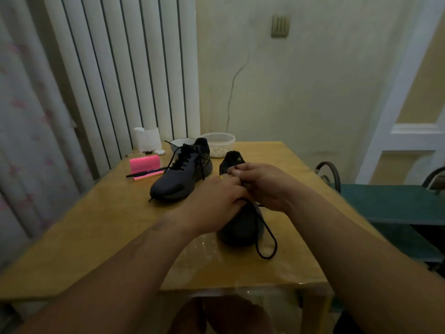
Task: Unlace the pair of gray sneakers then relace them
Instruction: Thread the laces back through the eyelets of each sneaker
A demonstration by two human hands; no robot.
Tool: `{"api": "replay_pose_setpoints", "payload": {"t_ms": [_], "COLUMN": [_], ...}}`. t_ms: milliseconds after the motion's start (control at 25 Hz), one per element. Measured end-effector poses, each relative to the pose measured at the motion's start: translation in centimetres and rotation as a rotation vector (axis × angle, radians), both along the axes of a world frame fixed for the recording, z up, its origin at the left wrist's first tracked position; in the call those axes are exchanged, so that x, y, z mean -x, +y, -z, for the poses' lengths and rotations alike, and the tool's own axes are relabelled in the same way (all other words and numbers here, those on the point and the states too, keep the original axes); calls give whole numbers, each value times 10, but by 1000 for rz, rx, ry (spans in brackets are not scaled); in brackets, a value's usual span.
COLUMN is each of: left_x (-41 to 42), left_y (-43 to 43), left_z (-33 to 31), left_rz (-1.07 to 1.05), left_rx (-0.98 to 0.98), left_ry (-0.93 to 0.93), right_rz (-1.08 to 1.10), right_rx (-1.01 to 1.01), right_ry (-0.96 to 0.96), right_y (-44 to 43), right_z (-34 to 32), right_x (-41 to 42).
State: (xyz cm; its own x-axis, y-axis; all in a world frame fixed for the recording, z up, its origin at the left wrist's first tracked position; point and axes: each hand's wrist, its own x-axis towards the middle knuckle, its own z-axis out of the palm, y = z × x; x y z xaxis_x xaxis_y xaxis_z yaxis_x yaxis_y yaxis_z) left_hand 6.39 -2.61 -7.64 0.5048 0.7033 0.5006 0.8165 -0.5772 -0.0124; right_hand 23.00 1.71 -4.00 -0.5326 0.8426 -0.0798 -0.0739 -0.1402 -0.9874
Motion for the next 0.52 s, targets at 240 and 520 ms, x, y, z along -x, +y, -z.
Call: {"api": "replay_pose_setpoints", "payload": {"t_ms": [240, 520], "left_x": [4, 24], "left_y": [2, 49], "left_z": [19, 10], "left_rz": [-27, -250], "left_rx": [129, 433], "left_ry": [-587, -961], "right_rz": [180, 318], "right_rx": [-143, -399], "right_ry": [-24, -418], "right_y": [18, 25], "right_z": [10, 26], "right_x": [4, 1]}}
